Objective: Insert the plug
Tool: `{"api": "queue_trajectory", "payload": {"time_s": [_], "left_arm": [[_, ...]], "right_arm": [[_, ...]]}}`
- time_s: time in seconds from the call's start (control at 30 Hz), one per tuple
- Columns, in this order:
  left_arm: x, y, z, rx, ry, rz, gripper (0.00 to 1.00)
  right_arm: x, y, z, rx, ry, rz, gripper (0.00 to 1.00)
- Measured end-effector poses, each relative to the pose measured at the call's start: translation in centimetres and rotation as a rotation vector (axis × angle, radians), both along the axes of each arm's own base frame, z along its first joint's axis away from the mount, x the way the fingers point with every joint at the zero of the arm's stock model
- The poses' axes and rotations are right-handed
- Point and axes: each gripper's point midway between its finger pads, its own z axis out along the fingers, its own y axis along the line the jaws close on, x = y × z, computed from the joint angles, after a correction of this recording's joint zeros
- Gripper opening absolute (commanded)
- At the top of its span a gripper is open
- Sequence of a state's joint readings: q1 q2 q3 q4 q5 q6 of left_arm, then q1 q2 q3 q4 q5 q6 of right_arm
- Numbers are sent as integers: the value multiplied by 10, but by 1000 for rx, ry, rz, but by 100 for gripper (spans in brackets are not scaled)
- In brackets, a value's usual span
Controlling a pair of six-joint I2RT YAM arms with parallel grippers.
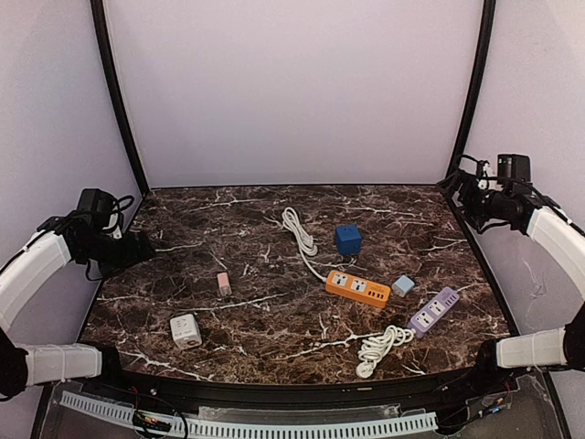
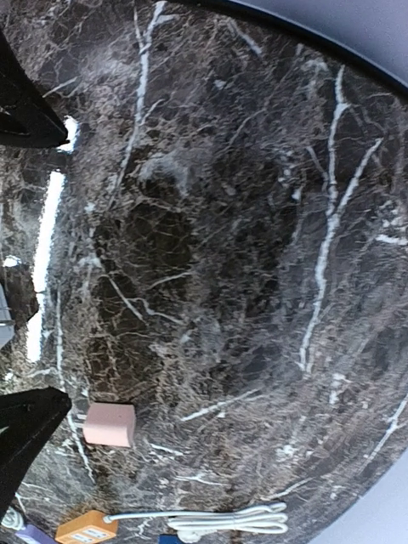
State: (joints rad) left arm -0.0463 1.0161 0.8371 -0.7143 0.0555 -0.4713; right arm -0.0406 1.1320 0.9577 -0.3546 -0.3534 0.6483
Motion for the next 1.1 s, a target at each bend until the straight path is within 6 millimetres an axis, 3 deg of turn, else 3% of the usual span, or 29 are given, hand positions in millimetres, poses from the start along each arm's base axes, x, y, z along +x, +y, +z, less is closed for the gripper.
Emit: {"api": "queue_trajectory", "payload": {"time_s": [0.27, 0.7, 0.93, 1.1], "left_arm": [[-27, -24, -25, -8, 191, -61, 100], [-68, -24, -25, 19, 343, 8, 100], [-88, -49, -18, -71, 335, -46, 100], [-108, -60, -31, -148, 376, -58, 100]], "right_arm": [[-12, -3, -20, 13, 106, -23, 99], [-19, -2, -47, 39, 226, -33, 98], [-29, 7, -59, 87, 273, -6, 99], [-44, 16, -62, 104, 273, 27, 99]]}}
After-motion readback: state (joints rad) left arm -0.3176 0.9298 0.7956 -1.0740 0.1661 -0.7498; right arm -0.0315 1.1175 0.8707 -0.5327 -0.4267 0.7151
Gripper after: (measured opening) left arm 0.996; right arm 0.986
